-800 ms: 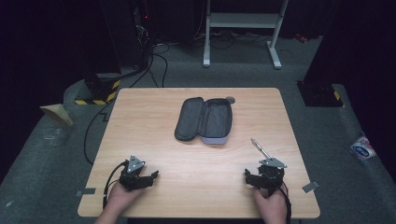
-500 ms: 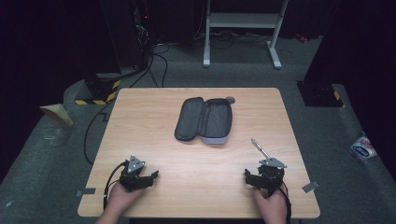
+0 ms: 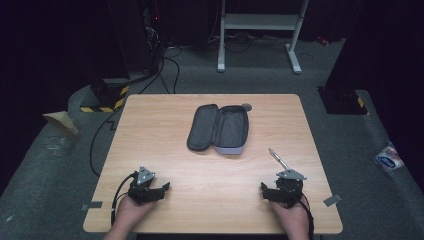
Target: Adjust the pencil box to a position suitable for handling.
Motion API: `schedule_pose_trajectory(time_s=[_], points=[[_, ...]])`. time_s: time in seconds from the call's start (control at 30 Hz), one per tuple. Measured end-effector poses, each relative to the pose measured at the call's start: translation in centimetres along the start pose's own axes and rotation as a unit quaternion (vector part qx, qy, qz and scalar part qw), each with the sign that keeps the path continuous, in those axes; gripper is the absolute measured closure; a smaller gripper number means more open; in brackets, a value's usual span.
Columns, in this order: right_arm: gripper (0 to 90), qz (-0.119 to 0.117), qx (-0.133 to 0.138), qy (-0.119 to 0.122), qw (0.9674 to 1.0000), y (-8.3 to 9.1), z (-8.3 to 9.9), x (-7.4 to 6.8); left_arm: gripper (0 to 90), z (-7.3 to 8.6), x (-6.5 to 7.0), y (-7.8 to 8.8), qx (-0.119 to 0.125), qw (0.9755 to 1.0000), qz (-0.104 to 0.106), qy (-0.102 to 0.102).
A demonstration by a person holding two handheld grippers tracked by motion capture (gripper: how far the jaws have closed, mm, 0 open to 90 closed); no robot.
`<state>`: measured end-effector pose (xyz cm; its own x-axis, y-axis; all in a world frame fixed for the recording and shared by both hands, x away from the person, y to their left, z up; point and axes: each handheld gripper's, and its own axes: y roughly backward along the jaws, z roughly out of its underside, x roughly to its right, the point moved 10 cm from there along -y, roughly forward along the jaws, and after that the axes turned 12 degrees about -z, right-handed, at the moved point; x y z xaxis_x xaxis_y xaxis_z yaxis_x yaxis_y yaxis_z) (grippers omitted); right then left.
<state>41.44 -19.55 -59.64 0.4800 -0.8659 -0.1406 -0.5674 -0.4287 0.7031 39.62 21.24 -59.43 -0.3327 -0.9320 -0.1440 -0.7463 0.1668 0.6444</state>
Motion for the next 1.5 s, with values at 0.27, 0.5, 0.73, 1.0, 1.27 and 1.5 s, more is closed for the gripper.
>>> schedule_pose_trajectory(time_s=[0.27,0.5,0.73,1.0,1.27,1.5], points=[[19.1,-0.032,0.009,0.014,0.9993,0.5,-0.3,-1.5,28.7,-0.1,-0.4,-0.1,-0.002,1.0000,-0.006,0.006],[25.6,-0.049,0.026,0.038,0.9978,0.2,-1.2,-3.5,28.0,-0.1,-0.4,-0.1,0.005,0.9998,-0.014,-0.013],[33.2,-0.061,0.040,0.059,0.9956,-0.5,-2.8,-5.2,27.8,-0.1,-0.4,-0.2,-0.003,1.0000,-0.003,0.002],[37.0,-0.072,0.059,0.064,0.9936,-1.5,-5.6,-6.0,24.6,-0.1,-0.5,-0.4,-0.004,0.9999,-0.007,0.007],[43.0,-0.069,0.072,0.066,0.9928,-2.6,-8.9,-6.0,24.1,0.0,-0.5,-0.2,-0.004,1.0000,-0.006,0.004],[48.0,-0.061,0.088,0.063,0.9923,-3.4,-11.7,-5.3,24.0,0.0,-0.5,-0.3,-0.004,1.0000,-0.004,0.003]])
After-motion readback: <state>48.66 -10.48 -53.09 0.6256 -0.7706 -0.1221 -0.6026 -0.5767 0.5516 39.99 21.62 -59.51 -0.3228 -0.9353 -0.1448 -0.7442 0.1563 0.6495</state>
